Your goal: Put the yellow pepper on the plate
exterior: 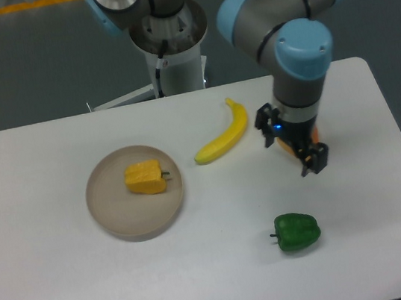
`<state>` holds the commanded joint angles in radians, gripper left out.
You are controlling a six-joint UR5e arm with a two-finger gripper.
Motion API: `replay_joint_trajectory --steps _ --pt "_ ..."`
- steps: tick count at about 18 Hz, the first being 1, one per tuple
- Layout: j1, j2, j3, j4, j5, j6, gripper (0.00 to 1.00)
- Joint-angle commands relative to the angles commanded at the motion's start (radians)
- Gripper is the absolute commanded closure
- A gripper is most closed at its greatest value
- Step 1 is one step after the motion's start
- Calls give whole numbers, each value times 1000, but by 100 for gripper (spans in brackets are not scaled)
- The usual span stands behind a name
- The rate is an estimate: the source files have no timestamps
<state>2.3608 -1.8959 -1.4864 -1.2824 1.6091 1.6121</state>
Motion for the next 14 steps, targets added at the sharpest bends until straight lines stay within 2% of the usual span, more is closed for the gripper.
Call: replay_joint_trajectory --steps 4,14 --pt "-2 -32 9 5 3 0 0" --pt "-2 -40 18 17 -14 -1 0"
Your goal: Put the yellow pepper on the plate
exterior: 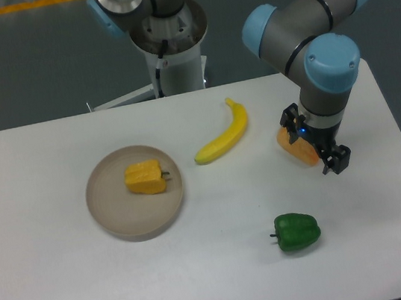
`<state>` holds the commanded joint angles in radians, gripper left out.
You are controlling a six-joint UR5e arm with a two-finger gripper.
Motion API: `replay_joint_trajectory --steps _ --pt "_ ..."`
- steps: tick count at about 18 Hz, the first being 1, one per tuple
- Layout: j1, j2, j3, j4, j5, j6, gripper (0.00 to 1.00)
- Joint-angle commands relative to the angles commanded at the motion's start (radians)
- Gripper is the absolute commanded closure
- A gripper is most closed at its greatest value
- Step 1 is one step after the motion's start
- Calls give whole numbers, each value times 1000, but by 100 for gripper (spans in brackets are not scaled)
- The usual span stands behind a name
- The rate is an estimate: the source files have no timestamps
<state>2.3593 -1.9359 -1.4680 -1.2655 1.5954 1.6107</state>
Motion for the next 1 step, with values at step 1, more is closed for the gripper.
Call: replay_joint_trajectory --steps 1 --pt "2 0 2 0 -2 -2 0"
